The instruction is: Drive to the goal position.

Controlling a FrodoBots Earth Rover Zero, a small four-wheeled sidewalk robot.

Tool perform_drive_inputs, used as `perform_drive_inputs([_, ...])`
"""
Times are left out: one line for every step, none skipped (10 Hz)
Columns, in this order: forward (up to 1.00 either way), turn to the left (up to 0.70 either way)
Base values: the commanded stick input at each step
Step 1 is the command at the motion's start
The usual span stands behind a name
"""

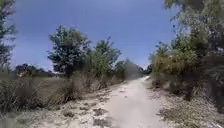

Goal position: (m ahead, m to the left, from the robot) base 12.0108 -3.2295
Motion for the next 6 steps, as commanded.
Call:
perform_drive_inputs([0.30, 0.00])
perform_drive_inputs([0.30, -0.37])
perform_drive_inputs([0.30, -0.75])
perform_drive_inputs([0.30, -0.75])
perform_drive_inputs([0.30, -0.75])
perform_drive_inputs([0.30, -0.75])
